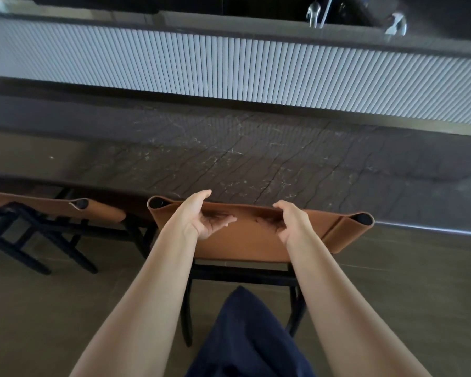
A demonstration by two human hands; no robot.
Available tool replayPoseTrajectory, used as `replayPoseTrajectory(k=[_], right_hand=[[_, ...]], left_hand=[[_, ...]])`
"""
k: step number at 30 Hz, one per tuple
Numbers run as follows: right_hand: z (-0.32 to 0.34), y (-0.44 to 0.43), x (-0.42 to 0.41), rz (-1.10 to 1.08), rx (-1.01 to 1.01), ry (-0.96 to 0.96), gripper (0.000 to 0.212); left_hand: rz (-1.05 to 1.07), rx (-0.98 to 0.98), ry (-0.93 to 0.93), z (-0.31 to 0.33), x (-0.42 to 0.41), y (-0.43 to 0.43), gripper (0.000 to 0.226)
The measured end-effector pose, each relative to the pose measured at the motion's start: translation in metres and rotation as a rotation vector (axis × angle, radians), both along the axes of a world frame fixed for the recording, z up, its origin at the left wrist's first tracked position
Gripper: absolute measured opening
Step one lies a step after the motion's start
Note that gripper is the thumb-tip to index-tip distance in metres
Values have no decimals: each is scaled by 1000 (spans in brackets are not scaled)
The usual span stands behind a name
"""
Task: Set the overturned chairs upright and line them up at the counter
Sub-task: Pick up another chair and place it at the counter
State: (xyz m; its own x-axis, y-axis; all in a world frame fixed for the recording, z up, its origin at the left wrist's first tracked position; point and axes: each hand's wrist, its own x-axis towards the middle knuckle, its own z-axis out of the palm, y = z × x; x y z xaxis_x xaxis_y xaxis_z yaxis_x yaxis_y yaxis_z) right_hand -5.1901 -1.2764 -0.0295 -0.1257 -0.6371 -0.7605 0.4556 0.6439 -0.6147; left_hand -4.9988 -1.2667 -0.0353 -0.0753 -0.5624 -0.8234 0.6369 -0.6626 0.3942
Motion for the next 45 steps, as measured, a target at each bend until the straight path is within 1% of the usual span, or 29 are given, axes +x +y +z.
replayPoseTrajectory(k=[2,4,6,8,10,12,13,16,18,20,22,25,30,33,38,40,43,45], right_hand=[[-3,1,0,-5,-8,-10,6],[-7,3,-3,-14,-14,-30,12],[-7,6,-5,-16,-16,-41,20],[-7,6,-8,-18,-35,-73,19],[-5,6,-8,-32,-43,-116,9],[-4,5,-8,-42,-37,-145,16],[-3,6,-8,-50,-37,-152,20],[-6,14,-9,-55,-46,-166,28],[-9,21,-9,-67,-42,-166,24],[-9,28,-8,-87,-35,-176,17],[-10,34,-7,-109,-40,-187,15],[-20,44,-6,-136,-24,-203,21],[-39,49,-1,-163,-1,-239,18],[-44,35,3,-158,-14,-237,18],[-53,15,15,-121,-32,-194,29],[-56,9,19,-109,-41,-177,32],[-59,3,23,-98,-66,-176,30],[-61,0,23,-97,-82,-170,35]], left_hand=[[43,4,-26,2,-1,2,71],[72,6,-27,2,-2,5,83],[96,27,4,1,-3,7,84],[124,43,38,0,-3,7,71],[94,54,55,0,-1,3,56],[45,37,52,1,1,1,38],[33,34,41,1,0,2,32],[37,16,34,1,-4,12,24],[41,9,32,0,-5,21,21],[38,1,24,0,-4,27,20],[44,-21,24,0,-4,33,21],[104,-29,34,-9,-1,45,26],[157,-60,34,-23,5,52,16],[142,-86,11,-26,9,42,19],[149,-102,-3,-38,19,22,39],[155,-107,-1,-43,24,16,37],[143,-119,0,-46,28,6,31],[125,-131,-10,-47,31,1,32]])
